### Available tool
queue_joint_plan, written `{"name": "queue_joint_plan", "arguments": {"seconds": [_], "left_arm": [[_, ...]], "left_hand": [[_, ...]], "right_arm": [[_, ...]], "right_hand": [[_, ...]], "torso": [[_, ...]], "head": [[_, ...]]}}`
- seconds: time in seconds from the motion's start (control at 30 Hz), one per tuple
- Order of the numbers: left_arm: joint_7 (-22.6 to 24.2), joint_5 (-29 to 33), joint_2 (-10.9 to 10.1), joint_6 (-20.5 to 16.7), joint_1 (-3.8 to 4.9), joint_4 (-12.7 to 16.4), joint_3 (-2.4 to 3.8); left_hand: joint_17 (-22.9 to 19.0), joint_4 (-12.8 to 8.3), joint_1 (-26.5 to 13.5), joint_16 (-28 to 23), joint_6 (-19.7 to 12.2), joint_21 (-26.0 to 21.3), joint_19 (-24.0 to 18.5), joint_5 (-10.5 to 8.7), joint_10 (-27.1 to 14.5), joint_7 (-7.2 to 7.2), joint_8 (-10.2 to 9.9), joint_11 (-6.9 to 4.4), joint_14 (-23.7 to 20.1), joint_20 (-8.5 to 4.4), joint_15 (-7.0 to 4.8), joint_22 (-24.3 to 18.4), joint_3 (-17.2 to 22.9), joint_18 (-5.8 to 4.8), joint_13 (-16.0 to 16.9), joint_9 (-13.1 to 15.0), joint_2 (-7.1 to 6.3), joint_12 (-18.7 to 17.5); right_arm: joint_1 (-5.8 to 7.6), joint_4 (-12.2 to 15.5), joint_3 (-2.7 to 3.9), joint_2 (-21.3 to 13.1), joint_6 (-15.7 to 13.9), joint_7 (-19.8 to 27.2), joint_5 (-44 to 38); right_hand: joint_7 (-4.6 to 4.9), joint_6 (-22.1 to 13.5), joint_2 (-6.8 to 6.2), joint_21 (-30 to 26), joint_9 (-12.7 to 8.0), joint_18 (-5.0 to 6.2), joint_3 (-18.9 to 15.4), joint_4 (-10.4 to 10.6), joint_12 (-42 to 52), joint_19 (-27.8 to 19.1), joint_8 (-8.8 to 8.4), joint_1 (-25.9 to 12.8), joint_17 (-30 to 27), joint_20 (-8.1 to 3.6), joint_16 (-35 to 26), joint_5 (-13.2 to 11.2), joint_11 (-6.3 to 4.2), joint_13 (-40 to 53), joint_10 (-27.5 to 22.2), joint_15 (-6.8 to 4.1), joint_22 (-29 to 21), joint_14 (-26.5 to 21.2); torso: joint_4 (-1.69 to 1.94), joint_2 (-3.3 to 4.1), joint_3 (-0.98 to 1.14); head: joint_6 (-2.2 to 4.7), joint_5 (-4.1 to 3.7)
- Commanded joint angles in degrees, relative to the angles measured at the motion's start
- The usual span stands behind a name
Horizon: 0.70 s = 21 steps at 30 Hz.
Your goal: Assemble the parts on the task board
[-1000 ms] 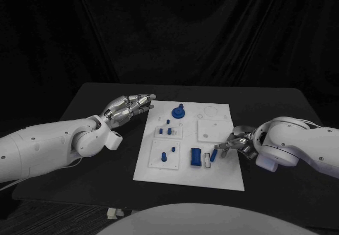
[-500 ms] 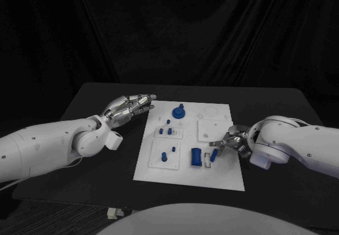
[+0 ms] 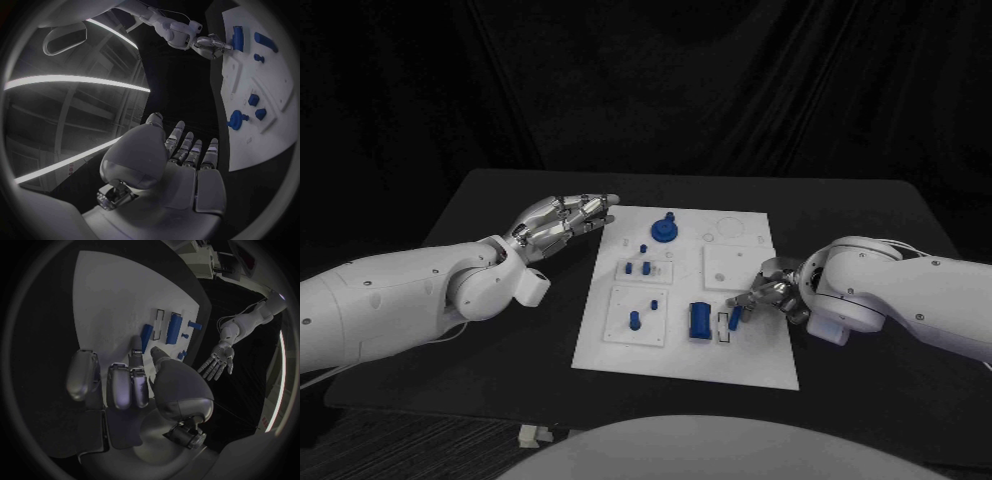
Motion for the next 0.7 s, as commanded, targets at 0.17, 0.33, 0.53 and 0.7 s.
{"name": "queue_joint_plan", "arguments": {"seconds": [0.17, 0.33, 0.53, 0.7], "left_arm": [[0.2, 0.1, 0.1, 1.0, -0.06, 0.1, 0.05], [0.0, 0.1, 0.1, 1.2, -0.06, 0.1, 0.05], [-0.1, 0.1, 0.0, 1.2, -0.06, 0.2, 0.05], [-0.3, 0.1, -0.1, 1.2, -0.06, 0.2, 0.05]], "left_hand": [[0.1, 0.0, 0.5, 0.5, 0.6, 0.4, 0.5, 0.22, 0.9, 2.99, 0.6, 0.25, 0.1, 0.01, 0.60, 0.0, 0.2, 0.07, 0.1, 0.1, -0.07, 0.8], [0.1, 0.0, 0.5, 0.8, 0.8, 0.4, 0.5, 0.23, 2.2, 3.14, 0.8, 0.60, 0.2, 0.01, 0.90, 0.0, 0.2, -0.03, 0.3, 0.1, -0.09, 2.5], [0.1, 0.0, 0.5, 0.9, 0.9, 0.4, 0.5, 0.23, 2.4, 3.16, 0.9, 0.65, 0.2, 0.01, 0.94, 0.0, 0.2, -0.05, 0.3, 0.1, -0.08, 2.6], [0.1, 0.0, 0.5, 1.1, 1.2, 0.4, 0.5, 0.23, 2.7, 3.23, 1.0, 0.71, 0.3, 0.01, 1.01, 0.0, 0.2, -0.08, 0.3, 0.1, -0.08, 3.0]], "right_arm": [[-0.55, 0.0, -0.14, 0.8, 1.4, -1.3, -5.2], [-0.81, 0.2, -0.14, 1.6, -0.1, -1.3, -6.7], [-1.09, 0.6, -0.14, 2.4, -1.1, -1.2, -11.5], [-1.25, 1.0, -0.14, 2.7, 0.0, -1.3, -16.4]], "right_hand": [[0.14, 0.7, -0.06, -0.6, -0.3, 1.07, 1.0, -2.2, 0.1, 3.0, -0.70, 2.5, -0.7, 0.35, -0.3, 2.4, 0.39, 15.1, 6.0, 0.30, 9.1, 3.1], [0.08, 0.9, -0.46, -1.4, -0.1, 1.19, 1.8, -3.8, 0.1, 2.9, -0.90, 4.4, -1.9, 0.32, -0.8, 3.2, 0.34, 15.1, 6.0, 0.26, 8.9, 2.9], [-0.07, 1.4, -0.79, -2.2, 0.5, 1.32, 2.0, -4.5, 0.1, 2.8, -0.59, 5.0, -3.0, 0.29, -1.3, 3.5, 0.24, 15.1, 6.0, 0.19, 8.7, 2.6], [-0.32, 1.6, -1.09, -2.9, 1.5, 1.43, 2.1, -5.3, 0.1, 2.7, 0.17, 5.7, -3.8, 0.15, -1.7, 3.3, 0.02, 15.1, 6.0, 0.01, 8.5, 2.5]], "torso": [[0.00, 0.02, 0.01], [0.03, 0.03, 0.01], [0.00, 0.02, 0.01], [-0.01, 0.02, 0.01]], "head": [[-0.01, -0.10], [-0.01, -0.19], [-0.01, -0.19], [-0.01, -0.38]]}}
